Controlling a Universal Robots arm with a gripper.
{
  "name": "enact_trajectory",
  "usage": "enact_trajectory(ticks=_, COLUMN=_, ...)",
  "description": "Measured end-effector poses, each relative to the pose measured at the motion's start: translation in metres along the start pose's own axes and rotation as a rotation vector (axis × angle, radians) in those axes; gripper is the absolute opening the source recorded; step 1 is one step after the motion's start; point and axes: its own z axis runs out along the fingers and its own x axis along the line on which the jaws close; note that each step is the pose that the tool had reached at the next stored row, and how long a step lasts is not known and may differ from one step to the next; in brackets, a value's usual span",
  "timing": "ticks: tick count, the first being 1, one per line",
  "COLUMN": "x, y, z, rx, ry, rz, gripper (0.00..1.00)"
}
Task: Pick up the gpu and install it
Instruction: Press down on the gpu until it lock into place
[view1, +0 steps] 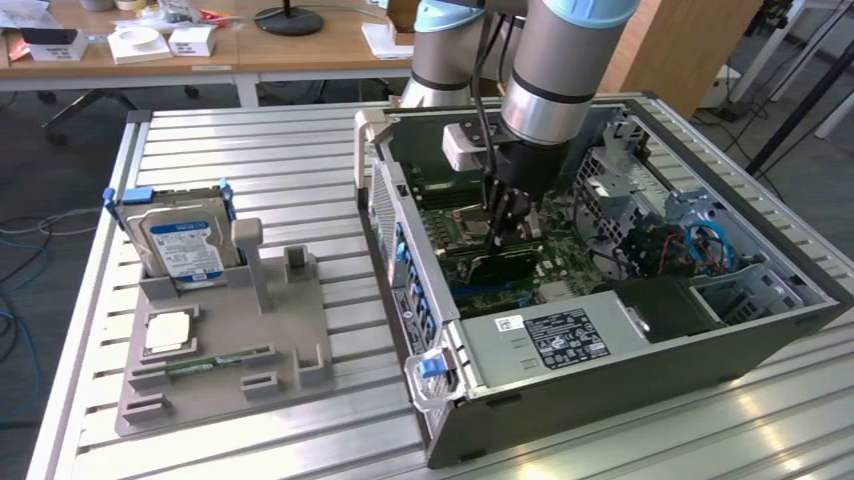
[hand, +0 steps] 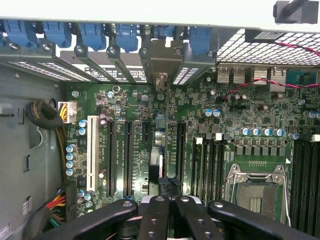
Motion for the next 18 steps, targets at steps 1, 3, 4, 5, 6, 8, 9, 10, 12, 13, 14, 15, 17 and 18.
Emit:
enact_trajectory(ticks=1, x=0.0, y=0.0, z=0.0, rx=0.0, ry=0.0, rz=0.0, gripper=0.1)
enact_trajectory(ticks=3, x=0.0, y=0.0, z=0.0, rx=0.0, ry=0.0001, rz=0.0, gripper=0.1)
enact_trajectory(ticks=4, x=0.0, y=0.0, z=0.0, rx=-0.0001, ry=0.0001, rz=0.0, gripper=0.1)
enact_trajectory(ticks=5, x=0.0, y=0.0, z=0.0, rx=-0.0001, ry=0.0001, rz=0.0, gripper=0.1)
enact_trajectory(ticks=6, x=0.0, y=0.0, z=0.0, rx=0.0, ry=0.0001, rz=0.0, gripper=0.1)
enact_trajectory(ticks=8, x=0.0001, y=0.0, z=0.0003, rx=-0.0001, ry=0.0002, rz=0.0, gripper=0.1)
enact_trajectory(ticks=9, x=0.0001, y=0.0, z=0.0003, rx=-0.0001, ry=0.0003, rz=0.0, gripper=0.1)
enact_trajectory(ticks=10, x=0.0, y=0.0, z=0.0003, rx=-0.0001, ry=0.0002, rz=0.0, gripper=0.1)
enact_trajectory(ticks=12, x=0.0, y=0.0, z=0.0004, rx=-0.0001, ry=0.0002, rz=0.0, gripper=0.1)
enact_trajectory(ticks=13, x=0.0, y=0.0, z=0.0005, rx=0.0, ry=0.0001, rz=0.0, gripper=0.1)
enact_trajectory(ticks=14, x=0.0, y=0.0, z=0.0007, rx=0.0, ry=0.0, rz=0.0, gripper=0.1)
enact_trajectory(ticks=15, x=0.0, y=0.0, z=0.0009, rx=0.0, ry=0.0, rz=0.0, gripper=0.1)
enact_trajectory(ticks=17, x=0.0001, y=0.0001, z=0.0009, rx=-0.0001, ry=0.0002, rz=0.0, gripper=0.1)
enact_trajectory(ticks=18, x=0.0001, y=0.0001, z=0.0009, rx=-0.0001, ry=0.0002, rz=0.0, gripper=0.1)
